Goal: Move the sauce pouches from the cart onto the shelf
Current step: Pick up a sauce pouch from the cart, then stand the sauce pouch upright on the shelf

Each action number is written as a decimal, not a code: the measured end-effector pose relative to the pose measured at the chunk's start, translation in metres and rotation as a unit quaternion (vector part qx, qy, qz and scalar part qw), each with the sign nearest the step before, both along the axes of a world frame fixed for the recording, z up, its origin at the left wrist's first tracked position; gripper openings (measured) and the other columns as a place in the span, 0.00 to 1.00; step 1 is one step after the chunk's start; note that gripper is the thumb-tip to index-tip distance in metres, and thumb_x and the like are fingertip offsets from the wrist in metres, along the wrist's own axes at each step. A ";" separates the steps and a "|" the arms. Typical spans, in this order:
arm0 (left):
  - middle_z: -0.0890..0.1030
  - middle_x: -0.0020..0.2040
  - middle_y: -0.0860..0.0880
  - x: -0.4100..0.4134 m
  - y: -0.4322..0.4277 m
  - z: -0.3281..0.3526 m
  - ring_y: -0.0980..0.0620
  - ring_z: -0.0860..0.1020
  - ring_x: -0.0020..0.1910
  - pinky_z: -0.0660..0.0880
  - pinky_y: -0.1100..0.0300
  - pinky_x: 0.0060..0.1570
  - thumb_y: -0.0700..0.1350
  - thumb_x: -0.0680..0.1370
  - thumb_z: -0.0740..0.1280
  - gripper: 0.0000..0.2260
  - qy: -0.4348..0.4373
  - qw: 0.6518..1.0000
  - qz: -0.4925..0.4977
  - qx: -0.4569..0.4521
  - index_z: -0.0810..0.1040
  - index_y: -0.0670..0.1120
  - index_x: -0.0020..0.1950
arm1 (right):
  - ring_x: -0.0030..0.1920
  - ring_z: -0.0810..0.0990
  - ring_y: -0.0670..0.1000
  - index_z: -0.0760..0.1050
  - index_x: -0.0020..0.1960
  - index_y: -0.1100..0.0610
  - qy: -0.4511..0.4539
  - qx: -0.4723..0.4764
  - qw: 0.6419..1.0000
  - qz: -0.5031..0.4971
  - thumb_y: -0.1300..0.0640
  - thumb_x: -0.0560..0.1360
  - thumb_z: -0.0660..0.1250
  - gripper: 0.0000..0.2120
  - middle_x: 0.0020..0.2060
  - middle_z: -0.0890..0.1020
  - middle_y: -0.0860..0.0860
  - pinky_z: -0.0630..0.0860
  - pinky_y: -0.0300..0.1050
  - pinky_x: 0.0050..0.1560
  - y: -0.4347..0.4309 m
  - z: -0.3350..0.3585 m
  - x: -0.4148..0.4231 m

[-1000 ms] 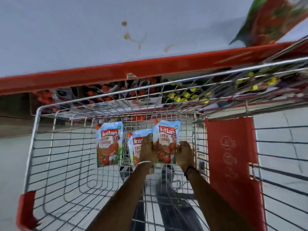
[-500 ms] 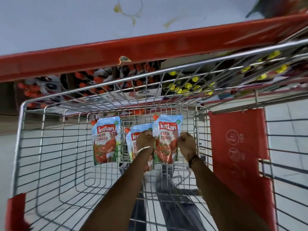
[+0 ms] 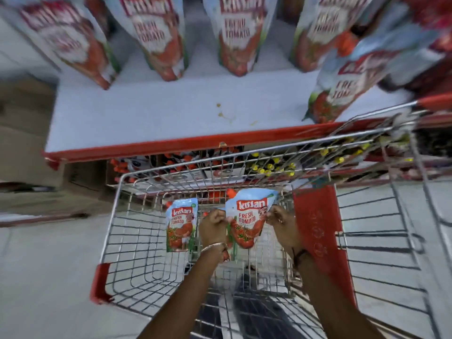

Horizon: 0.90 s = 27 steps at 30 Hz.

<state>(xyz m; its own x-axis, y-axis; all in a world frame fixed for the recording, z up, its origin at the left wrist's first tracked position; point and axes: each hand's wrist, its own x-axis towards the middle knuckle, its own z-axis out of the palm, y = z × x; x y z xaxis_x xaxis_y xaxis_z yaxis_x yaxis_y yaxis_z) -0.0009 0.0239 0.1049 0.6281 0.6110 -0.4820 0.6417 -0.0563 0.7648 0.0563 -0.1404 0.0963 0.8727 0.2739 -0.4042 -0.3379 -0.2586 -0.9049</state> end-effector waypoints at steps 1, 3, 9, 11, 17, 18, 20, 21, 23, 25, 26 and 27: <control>0.82 0.39 0.39 0.000 0.001 0.016 0.49 0.75 0.40 0.70 0.61 0.40 0.34 0.68 0.71 0.02 -0.027 1.000 0.000 0.000 0.80 0.35 0.38 | 0.41 0.79 0.43 0.73 0.40 0.60 -0.035 -0.005 0.999 0.011 0.47 0.74 0.62 0.15 0.40 0.78 0.56 0.78 0.37 0.46 0.002 0.016 0.002; 0.78 0.35 0.45 0.002 0.005 0.046 0.49 0.74 0.39 0.69 0.67 0.35 0.32 0.69 0.70 0.05 -0.086 0.996 -0.004 0.005 0.78 0.40 0.36 | 0.42 0.79 0.47 0.74 0.42 0.63 -0.102 -0.019 0.995 0.008 0.56 0.77 0.62 0.11 0.40 0.79 0.57 0.77 0.42 0.44 0.006 0.044 0.006; 0.76 0.32 0.50 0.017 0.018 0.124 0.52 0.74 0.34 0.75 0.70 0.36 0.28 0.71 0.66 0.13 -0.214 0.977 0.011 0.009 0.74 0.44 0.31 | 0.43 0.78 0.46 0.72 0.45 0.51 -0.225 -0.038 0.974 -0.007 0.56 0.79 0.57 0.07 0.43 0.79 0.52 0.73 0.34 0.42 0.021 0.114 0.019; 0.74 0.31 0.51 0.027 0.025 0.148 0.58 0.73 0.31 0.72 0.77 0.31 0.25 0.69 0.66 0.11 -0.263 0.965 0.016 0.018 0.75 0.41 0.35 | 0.42 0.77 0.48 0.71 0.43 0.47 -0.256 -0.030 0.966 -0.025 0.54 0.79 0.57 0.08 0.41 0.78 0.50 0.74 0.41 0.44 0.029 0.137 0.030; 0.76 0.30 0.51 0.067 0.046 0.202 0.60 0.73 0.30 0.72 0.60 0.35 0.29 0.69 0.69 0.15 -0.343 0.939 0.020 -0.017 0.72 0.48 0.31 | 0.37 0.76 0.40 0.70 0.40 0.48 -0.334 -0.017 0.938 -0.092 0.67 0.77 0.59 0.15 0.35 0.76 0.42 0.69 0.32 0.38 0.058 0.202 0.075; 0.77 0.30 0.52 0.075 0.048 0.209 0.61 0.73 0.31 0.72 0.60 0.35 0.30 0.69 0.69 0.16 -0.347 0.938 0.013 -0.011 0.72 0.50 0.30 | 0.38 0.77 0.42 0.70 0.40 0.53 -0.347 -0.024 0.932 -0.103 0.67 0.77 0.59 0.11 0.34 0.78 0.47 0.70 0.36 0.38 0.062 0.209 0.083; 0.78 0.31 0.52 0.091 0.054 0.216 0.62 0.75 0.31 0.73 0.60 0.37 0.32 0.69 0.69 0.17 -0.348 0.937 -0.003 0.005 0.72 0.52 0.30 | 0.38 0.75 0.55 0.70 0.41 0.62 -0.339 0.010 0.932 -0.125 0.68 0.77 0.59 0.07 0.36 0.77 0.63 0.72 0.47 0.39 0.072 0.220 0.095; 0.79 0.32 0.50 0.098 0.057 0.217 0.62 0.75 0.31 0.74 0.59 0.37 0.32 0.70 0.69 0.16 -0.349 0.937 -0.007 0.008 0.73 0.52 0.31 | 0.37 0.72 0.56 0.70 0.41 0.64 -0.335 0.019 0.932 -0.133 0.68 0.78 0.58 0.07 0.37 0.75 0.65 0.69 0.47 0.37 0.075 0.221 0.101; 0.80 0.33 0.43 0.111 0.061 0.217 0.54 0.78 0.33 0.75 0.54 0.40 0.32 0.70 0.69 0.12 -0.348 0.937 -0.017 0.013 0.74 0.46 0.32 | 0.39 0.73 0.53 0.71 0.42 0.62 -0.352 -0.017 0.925 -0.141 0.69 0.77 0.59 0.07 0.37 0.76 0.60 0.65 0.41 0.37 0.079 0.220 0.111; 0.79 0.33 0.42 0.122 0.062 0.213 0.53 0.78 0.33 0.76 0.53 0.41 0.32 0.69 0.69 0.10 -0.341 0.939 -0.028 0.027 0.73 0.44 0.33 | 0.39 0.73 0.52 0.70 0.41 0.60 -0.354 -0.040 0.922 -0.150 0.70 0.76 0.59 0.08 0.37 0.76 0.57 0.65 0.41 0.41 0.080 0.212 0.121; 0.79 0.32 0.44 0.126 0.062 0.211 0.57 0.77 0.33 0.75 0.55 0.40 0.32 0.69 0.69 0.10 -0.335 0.941 -0.031 0.036 0.73 0.44 0.33 | 0.39 0.72 0.52 0.70 0.41 0.59 -0.352 -0.042 0.922 -0.154 0.70 0.76 0.58 0.09 0.36 0.76 0.58 0.65 0.42 0.43 0.080 0.207 0.126; 0.78 0.33 0.45 0.130 0.061 0.208 0.57 0.76 0.33 0.74 0.56 0.40 0.32 0.69 0.69 0.10 -0.327 0.943 -0.035 0.042 0.72 0.44 0.33 | 0.39 0.73 0.52 0.70 0.41 0.59 -0.350 -0.048 0.922 -0.157 0.70 0.76 0.58 0.10 0.37 0.76 0.58 0.66 0.43 0.43 0.080 0.202 0.130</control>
<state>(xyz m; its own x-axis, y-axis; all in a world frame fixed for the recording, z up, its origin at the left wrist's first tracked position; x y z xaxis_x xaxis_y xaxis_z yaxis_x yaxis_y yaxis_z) 0.1290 0.0852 0.3133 0.8143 0.5760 0.0716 0.0261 -0.1596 0.9868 0.1863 -0.0602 0.2986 0.9592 -0.0440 0.2791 0.2488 -0.3368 -0.9081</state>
